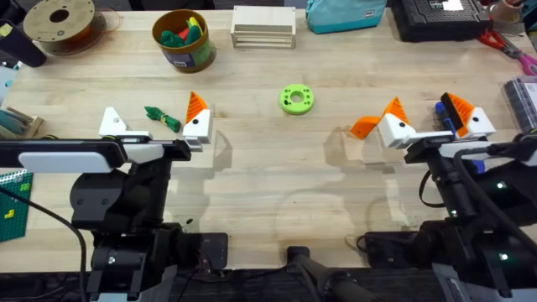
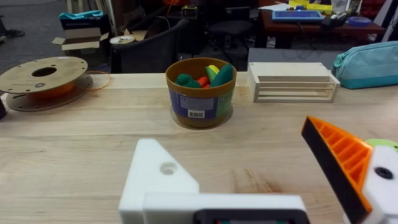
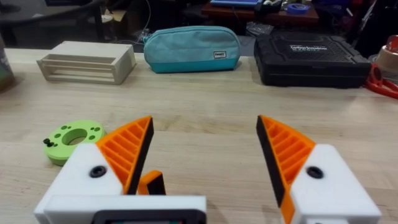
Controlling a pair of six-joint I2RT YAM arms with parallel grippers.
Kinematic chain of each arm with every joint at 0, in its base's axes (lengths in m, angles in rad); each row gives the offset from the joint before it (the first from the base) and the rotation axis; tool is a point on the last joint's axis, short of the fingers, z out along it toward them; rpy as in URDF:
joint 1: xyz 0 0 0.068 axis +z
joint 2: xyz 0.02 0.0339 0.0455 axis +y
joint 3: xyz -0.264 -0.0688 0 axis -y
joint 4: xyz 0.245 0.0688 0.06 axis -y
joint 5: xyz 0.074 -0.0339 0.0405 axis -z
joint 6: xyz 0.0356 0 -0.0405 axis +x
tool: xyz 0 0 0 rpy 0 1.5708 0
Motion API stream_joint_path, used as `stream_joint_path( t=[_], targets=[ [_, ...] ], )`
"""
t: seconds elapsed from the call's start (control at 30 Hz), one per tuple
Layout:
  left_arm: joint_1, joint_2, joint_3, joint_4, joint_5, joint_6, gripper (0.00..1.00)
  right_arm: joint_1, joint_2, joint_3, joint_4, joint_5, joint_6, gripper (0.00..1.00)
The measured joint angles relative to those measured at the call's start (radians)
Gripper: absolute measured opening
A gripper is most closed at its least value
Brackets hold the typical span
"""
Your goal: Pick up the gripper from the table and insert it into the empty holder that is missing its gripper. Then pick up a screw, insert it into the mounting hole, and use the screwdriver to tighten it. Finally, clean up the table by picking up the vegetable and placing it into the bucket.
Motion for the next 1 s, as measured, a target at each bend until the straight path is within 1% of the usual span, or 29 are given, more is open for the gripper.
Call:
stream_joint_path(
  t=[0.43,0.5,0.57,0.63,0.73,0.83,0.93,1.0],
  targets=[
    [0.0,0.0,0.001,0.003,-0.009,0.004,0.985,0.0,0.0,0.0,0.01,0.0,-0.001,0.991],
    [0.0,0.0,0.015,-0.043,-0.017,0.003,0.985,0.0,0.0,0.0,0.021,0.0,-0.001,0.992],
    [0.0,0.003,0.057,-0.128,-0.038,-0.001,0.985,0.0,0.001,0.01,-0.006,0.001,-0.001,0.991],
    [0.0,0.025,0.126,-0.204,-0.069,-0.007,0.985,0.0,0.011,0.044,-0.08,0.008,-0.001,0.991],
    [0.0,0.107,0.284,-0.29,-0.127,-0.012,0.985,0.0,0.054,0.147,-0.215,0.031,-0.001,0.991],
    [0.0,0.239,0.489,-0.392,-0.183,-0.016,0.985,0.0,0.132,0.298,-0.34,0.047,-0.001,0.991],
    [0.0,0.407,0.698,-0.564,-0.215,-0.018,0.985,0.0,0.23,0.445,-0.465,0.054,-0.001,0.991],
    [0.0,0.543,0.837,-0.676,-0.227,-0.019,0.985,0.0,0.305,0.529,-0.531,0.057,-0.001,0.991]
  ],
)
